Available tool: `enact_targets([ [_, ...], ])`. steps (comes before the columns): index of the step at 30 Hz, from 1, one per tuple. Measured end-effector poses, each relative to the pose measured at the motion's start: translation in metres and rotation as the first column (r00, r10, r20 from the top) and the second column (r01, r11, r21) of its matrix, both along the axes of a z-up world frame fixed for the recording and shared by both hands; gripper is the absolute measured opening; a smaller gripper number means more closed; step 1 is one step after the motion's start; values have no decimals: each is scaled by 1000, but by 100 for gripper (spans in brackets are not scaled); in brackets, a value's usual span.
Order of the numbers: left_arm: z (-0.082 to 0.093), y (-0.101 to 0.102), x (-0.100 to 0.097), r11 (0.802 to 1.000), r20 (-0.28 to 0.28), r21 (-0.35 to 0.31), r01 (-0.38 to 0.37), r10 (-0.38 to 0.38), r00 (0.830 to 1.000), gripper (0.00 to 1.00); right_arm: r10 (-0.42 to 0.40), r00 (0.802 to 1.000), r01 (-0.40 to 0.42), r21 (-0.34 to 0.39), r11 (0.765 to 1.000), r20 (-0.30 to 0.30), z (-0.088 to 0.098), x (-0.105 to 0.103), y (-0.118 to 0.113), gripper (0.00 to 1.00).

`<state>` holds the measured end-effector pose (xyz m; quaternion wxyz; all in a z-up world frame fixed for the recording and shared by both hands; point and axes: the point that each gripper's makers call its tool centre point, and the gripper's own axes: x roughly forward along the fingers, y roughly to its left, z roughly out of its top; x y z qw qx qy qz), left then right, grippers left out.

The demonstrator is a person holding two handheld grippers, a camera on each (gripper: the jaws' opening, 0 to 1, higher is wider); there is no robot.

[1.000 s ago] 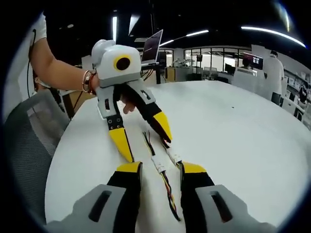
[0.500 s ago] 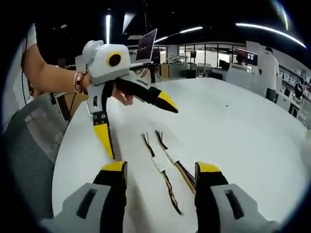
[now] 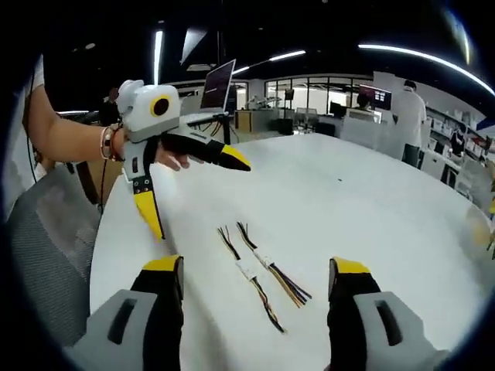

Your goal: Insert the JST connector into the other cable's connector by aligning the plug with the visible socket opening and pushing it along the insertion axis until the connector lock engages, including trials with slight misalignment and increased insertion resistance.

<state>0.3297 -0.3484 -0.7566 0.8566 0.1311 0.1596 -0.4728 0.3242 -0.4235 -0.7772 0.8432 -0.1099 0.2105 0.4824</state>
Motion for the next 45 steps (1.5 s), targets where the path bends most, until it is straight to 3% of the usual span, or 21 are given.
enact_targets([
  [4,10,7,-8,1000,22,-10,-16,16,1000,89,-30,999,31,-26,999,31,5,-4,-9,75],
  [8,16,20,-13,997,25,-31,-65,66,997,89,-72,997,71,13,997,37,14,-10,-16,82],
  [16,33,43,-30,989,37,-79,-127,130,991,89,-139,988,136,46,990,65,31,-19,-32,82],
  [22,50,67,-43,978,65,-108,-177,185,981,89,-154,985,151,46,988,78,38,-35,-38,82],
  [26,58,91,-51,959,72,-134,-248,259,963,89,-159,983,155,46,987,88,41,-44,-40,82],
  [32,57,109,-77,953,65,-118,-279,288,955,89,-173,981,171,36,985,86,39,-62,-47,83],
  [37,55,112,-97,951,63,-121,-284,293,954,89,-203,976,201,35,979,76,37,-76,-58,82],
  [45,37,124,-125,939,12,-110,-325,328,945,89,-216,974,214,36,976,70,36,-90,-63,81],
])
